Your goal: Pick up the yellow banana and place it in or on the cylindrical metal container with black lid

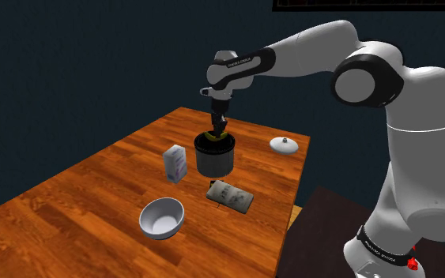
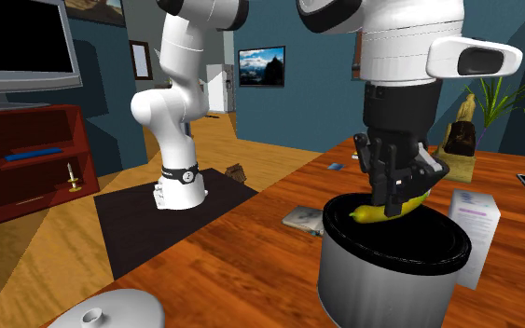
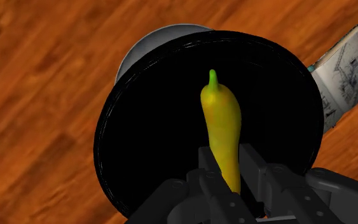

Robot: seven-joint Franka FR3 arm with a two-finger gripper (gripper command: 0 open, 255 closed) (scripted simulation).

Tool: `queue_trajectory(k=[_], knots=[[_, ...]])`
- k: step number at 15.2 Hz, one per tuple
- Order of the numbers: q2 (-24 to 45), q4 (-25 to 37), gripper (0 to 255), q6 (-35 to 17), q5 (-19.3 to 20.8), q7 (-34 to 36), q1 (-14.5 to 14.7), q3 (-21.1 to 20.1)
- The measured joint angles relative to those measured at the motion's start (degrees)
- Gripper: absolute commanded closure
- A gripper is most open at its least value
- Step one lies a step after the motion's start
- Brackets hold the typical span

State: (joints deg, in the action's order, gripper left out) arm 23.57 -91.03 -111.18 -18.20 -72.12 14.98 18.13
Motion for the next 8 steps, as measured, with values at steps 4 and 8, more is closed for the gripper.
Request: queue_trajectory(k=[4,8], knots=[[0.1,-0.1,0,-0.2,0.0,0.0,0.1,0.0],[0.2,0.8,0,0.8,0.1,0.1,-0.1,0.0]])
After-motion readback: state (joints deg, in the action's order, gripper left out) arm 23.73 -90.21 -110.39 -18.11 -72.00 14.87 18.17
